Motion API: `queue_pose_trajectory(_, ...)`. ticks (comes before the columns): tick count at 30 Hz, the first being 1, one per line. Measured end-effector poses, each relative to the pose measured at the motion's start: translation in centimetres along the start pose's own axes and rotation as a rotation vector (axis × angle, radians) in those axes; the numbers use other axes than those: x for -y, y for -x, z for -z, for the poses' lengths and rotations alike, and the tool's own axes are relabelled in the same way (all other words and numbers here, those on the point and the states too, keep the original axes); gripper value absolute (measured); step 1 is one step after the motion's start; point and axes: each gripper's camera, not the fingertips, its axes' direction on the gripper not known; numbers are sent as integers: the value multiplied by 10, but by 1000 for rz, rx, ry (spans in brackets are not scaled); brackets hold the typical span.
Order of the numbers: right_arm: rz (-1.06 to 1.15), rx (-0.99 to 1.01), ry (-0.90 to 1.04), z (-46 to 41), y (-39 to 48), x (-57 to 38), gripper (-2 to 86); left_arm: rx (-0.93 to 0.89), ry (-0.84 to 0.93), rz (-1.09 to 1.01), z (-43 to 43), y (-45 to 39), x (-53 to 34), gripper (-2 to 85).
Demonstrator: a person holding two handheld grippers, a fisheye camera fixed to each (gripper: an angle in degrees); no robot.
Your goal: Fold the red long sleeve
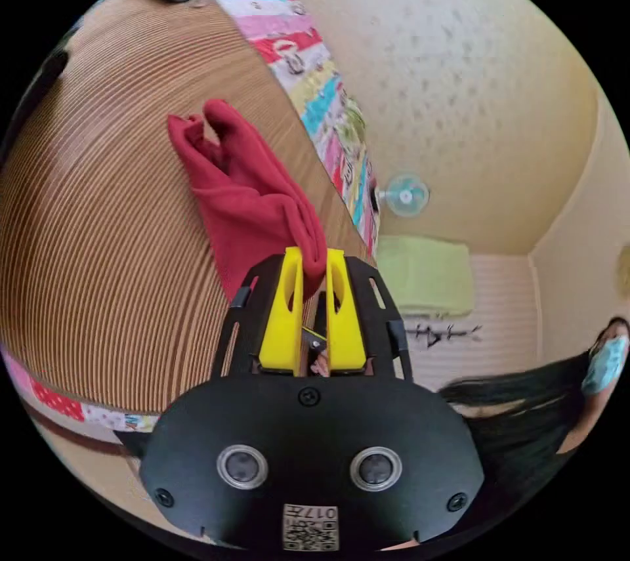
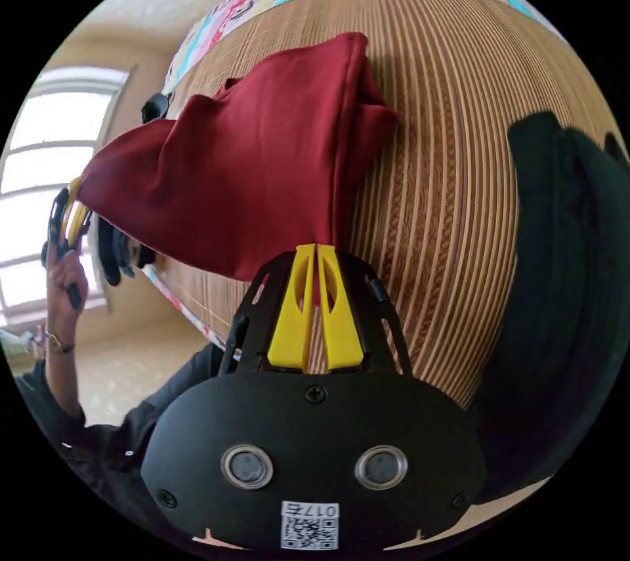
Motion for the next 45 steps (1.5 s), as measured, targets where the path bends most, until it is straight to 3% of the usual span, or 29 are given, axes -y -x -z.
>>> queue_pose_trajectory(4,-41,215,10,16,-39,-23,3,91,313,-354,-96,-89,-19,58)
queue_pose_trajectory(8,-54,170,-46,41,-61,-44,7,157,555,-433,-163,-95,-57,74)
queue_pose_trajectory(11,-104,49,-106,67,-75,-56,15,77,543,-349,-165,-72,-73,78)
queue_pose_trajectory(15,-63,-1,-231,100,-72,-56,46,119,314,-101,-120,-15,-63,92)
queue_pose_trajectory(20,-102,210,-153,79,-92,-16,182,215,184,104,-86,57,-27,151)
queue_pose_trajectory(22,-155,321,-84,50,-111,2,219,218,224,159,-92,93,-7,165)
queue_pose_trajectory(26,-177,367,-30,15,-123,9,214,180,387,207,-121,142,3,180)
queue_pose_trajectory(28,-180,471,-16,-4,-122,4,197,7,575,273,-153,176,-9,168)
queue_pose_trajectory(30,-223,483,18,-14,-123,-3,177,-93,604,309,-154,192,-18,161)
queue_pose_trajectory(37,-8,599,76,-9,-55,-35,91,-363,520,259,-51,217,-38,95)
queue_pose_trajectory(42,192,699,86,3,54,-40,77,-361,410,153,85,213,-28,94)
queue_pose_trajectory(45,288,728,94,0,133,-29,74,-271,337,64,183,209,-17,94)
